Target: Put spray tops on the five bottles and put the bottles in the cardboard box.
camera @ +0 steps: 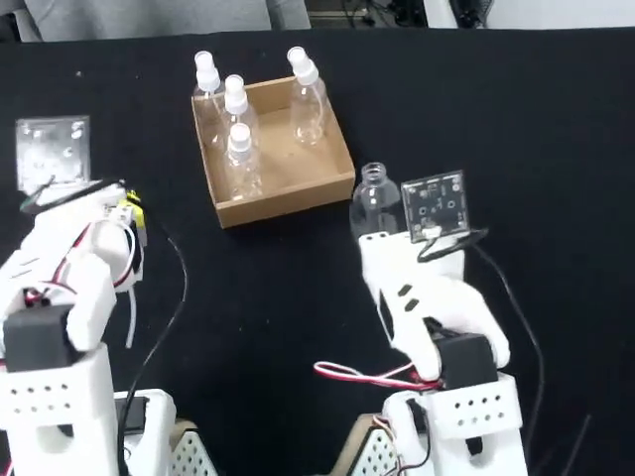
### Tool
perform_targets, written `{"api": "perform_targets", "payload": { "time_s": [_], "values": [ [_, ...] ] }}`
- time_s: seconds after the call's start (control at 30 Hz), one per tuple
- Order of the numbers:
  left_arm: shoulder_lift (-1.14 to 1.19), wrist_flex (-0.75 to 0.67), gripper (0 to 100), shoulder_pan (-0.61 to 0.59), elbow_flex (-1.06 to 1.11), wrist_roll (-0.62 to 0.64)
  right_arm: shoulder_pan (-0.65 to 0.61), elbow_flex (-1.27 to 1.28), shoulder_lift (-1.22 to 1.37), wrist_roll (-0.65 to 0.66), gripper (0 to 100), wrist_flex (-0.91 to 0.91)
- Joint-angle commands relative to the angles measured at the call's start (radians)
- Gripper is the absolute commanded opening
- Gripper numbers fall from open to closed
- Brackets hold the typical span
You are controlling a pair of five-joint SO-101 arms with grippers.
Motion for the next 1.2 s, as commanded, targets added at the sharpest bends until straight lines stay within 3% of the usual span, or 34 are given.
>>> {"api": "perform_targets", "payload": {
  "time_s": [0.0, 0.13, 0.43, 0.57, 1.17],
  "values": [
    [-0.074, -0.103, 3, 0.001, 0.038, 0.13, -0.034, 0.025, -0.038, 0.006, 2.9, -0.091],
    [-0.127, -0.21, 3, 0.001, 0.114, 0.287, -0.049, 0.054, -0.054, 0.008, 2.8, -0.124],
    [-0.259, -0.293, 3, 0.01, 0.183, 0.311, -0.11, 0.082, -0.062, 0.011, 2.8, -0.13],
    [-0.313, -0.362, 3, 0.002, 0.191, 0.44, -0.138, 0.127, -0.062, 0.011, 2.8, -0.193],
    [-0.365, -0.434, 3, -0.001, 0.189, 0.809, -0.256, 0.205, -0.062, 0.012, 3.3, -0.259]
  ]
}}
